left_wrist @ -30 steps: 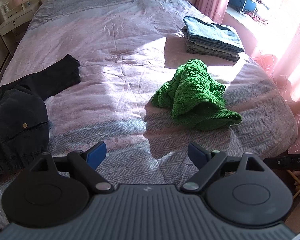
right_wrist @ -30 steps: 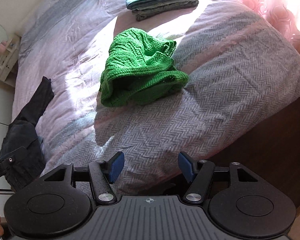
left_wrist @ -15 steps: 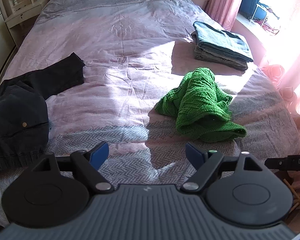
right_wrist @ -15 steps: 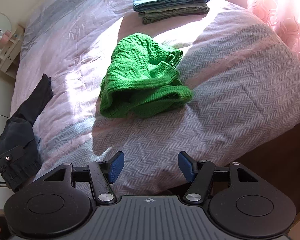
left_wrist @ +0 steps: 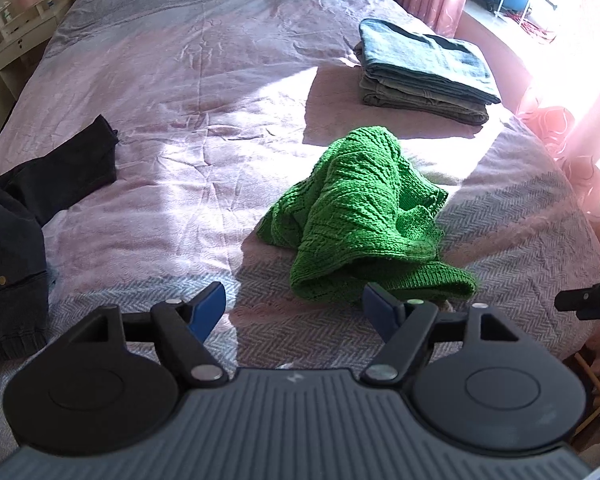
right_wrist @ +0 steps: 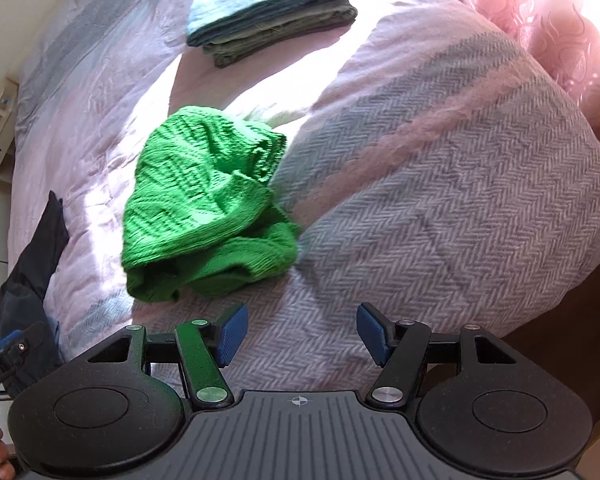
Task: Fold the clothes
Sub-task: 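Carry the green vest to open bed space and drop it with the right gripper, then grasp the crumpled green vest with both grippers and lift it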
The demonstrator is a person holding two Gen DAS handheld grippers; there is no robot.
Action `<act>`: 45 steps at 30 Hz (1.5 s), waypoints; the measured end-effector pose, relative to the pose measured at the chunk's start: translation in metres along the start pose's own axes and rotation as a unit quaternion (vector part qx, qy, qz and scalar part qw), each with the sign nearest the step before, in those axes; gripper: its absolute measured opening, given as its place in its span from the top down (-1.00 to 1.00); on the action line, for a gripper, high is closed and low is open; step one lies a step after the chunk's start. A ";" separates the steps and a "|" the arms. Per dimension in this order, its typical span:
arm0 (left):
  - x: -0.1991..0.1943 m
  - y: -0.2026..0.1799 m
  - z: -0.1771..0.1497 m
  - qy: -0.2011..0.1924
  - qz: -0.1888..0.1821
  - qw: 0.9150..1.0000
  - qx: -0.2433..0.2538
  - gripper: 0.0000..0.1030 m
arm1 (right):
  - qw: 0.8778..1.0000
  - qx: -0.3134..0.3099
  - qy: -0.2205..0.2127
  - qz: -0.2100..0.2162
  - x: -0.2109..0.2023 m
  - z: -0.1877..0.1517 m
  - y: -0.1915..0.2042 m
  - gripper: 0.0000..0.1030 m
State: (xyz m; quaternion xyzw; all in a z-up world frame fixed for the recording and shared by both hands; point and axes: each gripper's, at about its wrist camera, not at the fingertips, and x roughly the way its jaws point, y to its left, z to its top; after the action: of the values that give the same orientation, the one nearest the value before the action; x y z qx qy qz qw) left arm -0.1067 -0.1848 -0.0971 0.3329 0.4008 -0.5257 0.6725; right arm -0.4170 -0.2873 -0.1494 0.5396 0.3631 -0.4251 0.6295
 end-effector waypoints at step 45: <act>-0.038 0.173 0.100 -0.234 -0.044 0.969 -0.061 0.89 | 0.938 0.077 -0.167 0.294 -0.001 0.177 0.171 0.87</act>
State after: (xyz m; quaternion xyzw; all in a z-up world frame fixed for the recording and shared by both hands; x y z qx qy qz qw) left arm 0.0756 -0.2165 -0.0132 0.1410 0.2775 -0.5929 0.7427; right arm -0.2588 -0.4523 -0.0580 0.5907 0.0437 -0.3315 0.7343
